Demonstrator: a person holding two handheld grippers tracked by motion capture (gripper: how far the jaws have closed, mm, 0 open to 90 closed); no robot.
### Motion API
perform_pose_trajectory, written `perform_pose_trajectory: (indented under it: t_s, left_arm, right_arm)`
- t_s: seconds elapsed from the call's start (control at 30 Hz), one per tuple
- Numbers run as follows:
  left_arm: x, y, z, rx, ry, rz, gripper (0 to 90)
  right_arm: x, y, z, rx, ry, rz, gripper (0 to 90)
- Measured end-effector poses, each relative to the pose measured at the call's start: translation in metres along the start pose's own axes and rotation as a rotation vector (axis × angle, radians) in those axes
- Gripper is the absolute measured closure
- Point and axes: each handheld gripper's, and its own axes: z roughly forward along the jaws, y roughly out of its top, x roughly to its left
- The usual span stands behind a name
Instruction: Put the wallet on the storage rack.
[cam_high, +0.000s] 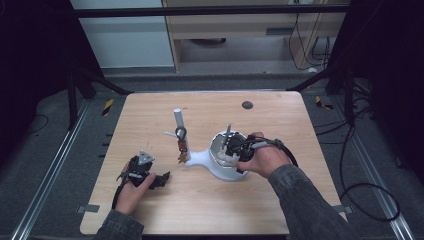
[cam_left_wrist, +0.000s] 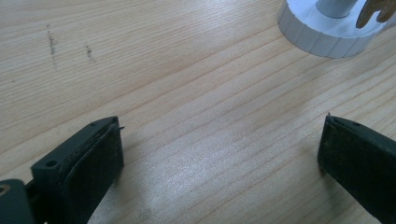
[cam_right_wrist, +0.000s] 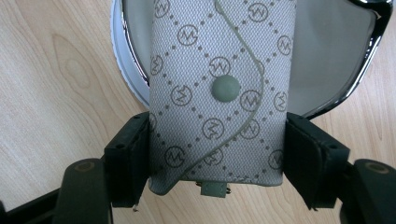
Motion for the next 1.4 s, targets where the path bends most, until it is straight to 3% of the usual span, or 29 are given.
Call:
perform_pose_trajectory:
  t_s: [0.3, 0.33, 0.6, 1.4]
  left_arm:
    - [0.0002, 0.0, -0.0002, 0.003, -0.001, 0.003, 0.0]
    - [0.0002, 0.0, -0.0002, 0.003, 0.0, 0.003, 0.0]
    - [0.0001, 0.0001, -0.0001, 0.003, -0.001, 0.003, 0.0]
    - [0.0001, 0.0001, -0.0001, 0.003, -0.001, 0.003, 0.0]
  right_arm:
    - [0.0001, 0.0006, 0.002, -0.008, 0.006, 0.003, 28.2]
    - [-0.0001, 0.0003, 0.0018, -0.023, 0.011, 0.019, 20.1]
    - [-0.0001, 0.0006, -0.0036, -0.048, -0.005, 0.045, 13.4]
    - [-0.0006, -0.0039, -0.0061, -0.062, 0.015, 0.058, 11.0]
